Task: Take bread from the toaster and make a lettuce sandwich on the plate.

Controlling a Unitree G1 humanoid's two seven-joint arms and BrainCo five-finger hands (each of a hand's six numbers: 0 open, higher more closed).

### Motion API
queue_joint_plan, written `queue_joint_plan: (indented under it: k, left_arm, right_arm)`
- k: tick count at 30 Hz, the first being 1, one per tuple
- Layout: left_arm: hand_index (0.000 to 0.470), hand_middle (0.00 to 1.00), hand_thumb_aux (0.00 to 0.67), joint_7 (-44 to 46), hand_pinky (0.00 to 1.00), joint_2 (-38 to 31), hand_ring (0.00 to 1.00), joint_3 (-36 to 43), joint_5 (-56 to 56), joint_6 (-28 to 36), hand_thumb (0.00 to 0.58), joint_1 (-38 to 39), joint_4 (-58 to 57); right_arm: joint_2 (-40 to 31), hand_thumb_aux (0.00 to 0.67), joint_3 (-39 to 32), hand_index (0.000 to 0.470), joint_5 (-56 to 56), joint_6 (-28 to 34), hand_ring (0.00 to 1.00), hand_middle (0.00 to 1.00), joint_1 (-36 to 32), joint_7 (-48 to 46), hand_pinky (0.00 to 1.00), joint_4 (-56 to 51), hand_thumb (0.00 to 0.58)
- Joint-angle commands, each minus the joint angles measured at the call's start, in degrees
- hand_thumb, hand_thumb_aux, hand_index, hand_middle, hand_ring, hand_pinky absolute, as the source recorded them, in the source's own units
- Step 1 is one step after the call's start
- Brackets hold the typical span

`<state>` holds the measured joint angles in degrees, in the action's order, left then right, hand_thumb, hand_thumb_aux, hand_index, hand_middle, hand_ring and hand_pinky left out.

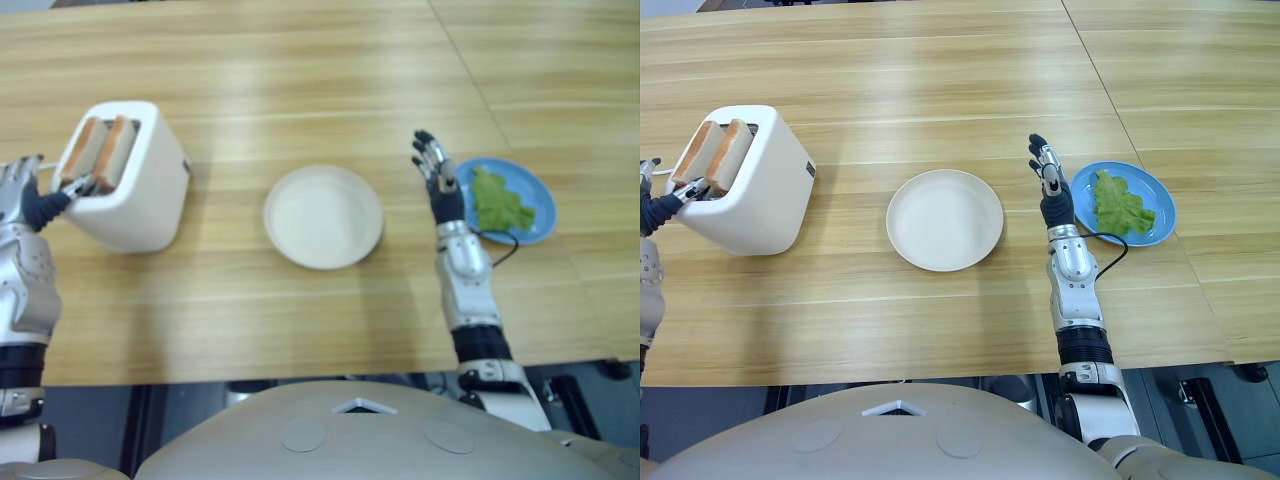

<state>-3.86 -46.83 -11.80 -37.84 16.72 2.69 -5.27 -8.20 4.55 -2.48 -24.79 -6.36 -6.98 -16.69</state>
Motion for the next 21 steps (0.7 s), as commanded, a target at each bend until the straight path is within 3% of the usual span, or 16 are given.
queue_joint_plan:
  k: [1,7,8,9,10,11,12,13,14,21]
  left_arm:
    - [0.46,0.0,0.67,-3.82,0.0,0.51,0.0,-0.97,-2.33,0.19,0.58,0.86,4.11]
    - [0.46,0.04,0.67,-8.55,0.04,1.12,0.04,-2.57,-5.79,1.01,0.58,1.72,10.81]
    - [0.46,0.27,0.67,-8.89,0.27,1.27,0.27,-2.67,-5.92,0.86,0.58,1.74,11.37]
    - [0.46,0.35,0.67,-9.02,0.35,1.38,0.35,-2.71,-5.97,0.75,0.58,1.73,11.65]
    - [0.46,0.35,0.67,-9.1,0.35,1.48,0.35,-2.77,-5.85,0.57,0.58,1.71,11.75]
    - [0.46,0.61,0.67,-9.64,0.61,1.72,0.61,-3.05,-5.68,0.15,0.58,1.64,12.13]
    - [0.46,0.8,0.67,-10.16,0.8,2.0,0.8,-3.54,-5.49,-0.22,0.58,1.56,12.78]
    - [0.46,0.8,0.67,-10.73,0.8,2.49,0.8,-4.38,-4.75,-0.82,0.58,1.37,13.66]
    - [0.46,1.0,0.67,-11.44,1.0,3.29,1.0,-5.7,-3.34,-1.8,0.58,1.02,14.85]
    - [0.46,1.0,0.67,-14.5,1.0,10.13,1.0,-18.72,11.46,-11.7,0.58,-3.42,26.68]
  right_arm:
    - [-0.13,0.0,0.18,0.0,-0.02,0.8,0.0,0.0,0.62,-0.05,0.0,0.67,0.0]
    - [-0.08,0.0,0.16,0.0,-0.01,0.85,0.0,0.0,0.77,0.01,0.0,0.6,0.0]
    - [-0.08,0.0,0.15,0.0,-0.02,0.86,0.0,0.0,0.77,-0.02,0.0,0.58,0.0]
    - [-0.09,0.0,0.14,0.0,-0.02,0.88,0.0,0.0,0.76,-0.05,0.0,0.58,0.0]
    - [-0.1,0.0,0.13,0.0,-0.02,0.89,0.0,0.0,0.76,-0.06,0.0,0.59,0.0]
    - [-0.11,0.0,0.14,0.0,-0.01,0.9,0.0,0.0,0.76,-0.05,0.0,0.61,0.0]
    - [-0.13,0.0,0.17,0.0,-0.01,0.9,0.0,0.0,0.77,-0.03,0.0,0.63,0.0]
    - [-0.14,0.0,0.19,0.0,-0.01,0.92,0.0,0.0,0.77,0.0,0.0,0.65,0.0]
    - [-0.15,0.0,0.22,0.0,-0.01,0.92,0.0,0.0,0.77,0.03,0.0,0.64,0.0]
    - [0.01,0.0,0.05,0.0,0.13,0.83,0.0,0.0,0.48,0.06,0.0,-0.16,0.0]
